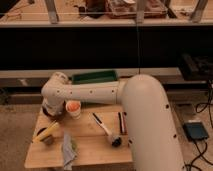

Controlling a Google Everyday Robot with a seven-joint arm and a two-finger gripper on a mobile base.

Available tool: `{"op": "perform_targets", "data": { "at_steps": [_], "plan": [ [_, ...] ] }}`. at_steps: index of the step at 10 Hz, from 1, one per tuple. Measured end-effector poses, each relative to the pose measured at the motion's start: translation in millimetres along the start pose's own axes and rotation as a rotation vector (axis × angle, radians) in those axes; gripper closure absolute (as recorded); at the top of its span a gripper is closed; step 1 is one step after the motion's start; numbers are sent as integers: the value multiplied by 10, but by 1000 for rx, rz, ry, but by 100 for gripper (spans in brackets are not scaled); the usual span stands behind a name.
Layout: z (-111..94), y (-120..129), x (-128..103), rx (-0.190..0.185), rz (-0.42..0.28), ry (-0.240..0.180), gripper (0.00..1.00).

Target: Wipe purple bowl with sponge

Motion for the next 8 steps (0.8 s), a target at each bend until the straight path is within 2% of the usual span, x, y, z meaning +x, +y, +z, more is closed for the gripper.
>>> {"op": "perform_targets", "data": {
  "at_steps": [4, 6, 8],
  "plan": [
    [-87, 304, -132, -65, 39, -5, 97],
    [-78, 389, -42, -86, 53, -5, 97],
    [-36, 458, 45, -91, 58, -7, 97]
  ]
}}
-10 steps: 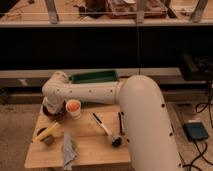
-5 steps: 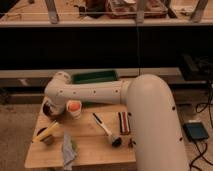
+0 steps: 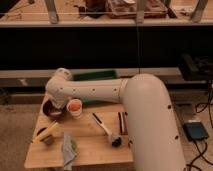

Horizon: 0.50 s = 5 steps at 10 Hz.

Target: Wipe purple bowl with sponge

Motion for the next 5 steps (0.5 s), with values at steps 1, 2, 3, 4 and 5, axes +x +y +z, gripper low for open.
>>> {"op": "perform_targets", "data": {
  "at_steps": [1, 2, 3, 4, 5],
  "plan": [
    [58, -38, 94, 7, -8, -2, 97],
    [117, -50, 140, 17, -10, -7, 97],
    [158, -47, 164, 21, -12, -10, 97],
    [205, -84, 209, 35, -17, -10, 97],
    [226, -123, 245, 43, -27, -8, 97]
  ]
}}
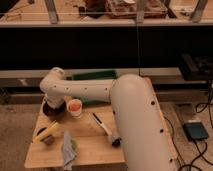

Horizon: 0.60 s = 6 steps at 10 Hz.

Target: Wipe purple bowl with sponge

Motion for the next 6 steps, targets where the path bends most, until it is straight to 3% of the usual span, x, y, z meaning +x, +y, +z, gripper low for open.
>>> {"op": "perform_targets", "data": {
  "at_steps": [4, 6],
  "plan": [
    [-21, -311, -23, 41, -58, 1, 97],
    [-67, -474, -156, 52, -89, -6, 97]
  ]
}}
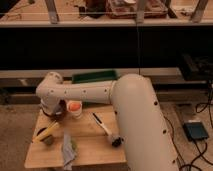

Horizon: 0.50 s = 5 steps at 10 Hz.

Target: Wipe purple bowl with sponge

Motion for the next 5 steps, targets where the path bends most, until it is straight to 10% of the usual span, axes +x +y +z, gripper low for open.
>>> {"op": "perform_targets", "data": {
  "at_steps": [5],
  "plan": [
    [-182, -1, -333, -9, 22, 8, 97]
  ]
}}
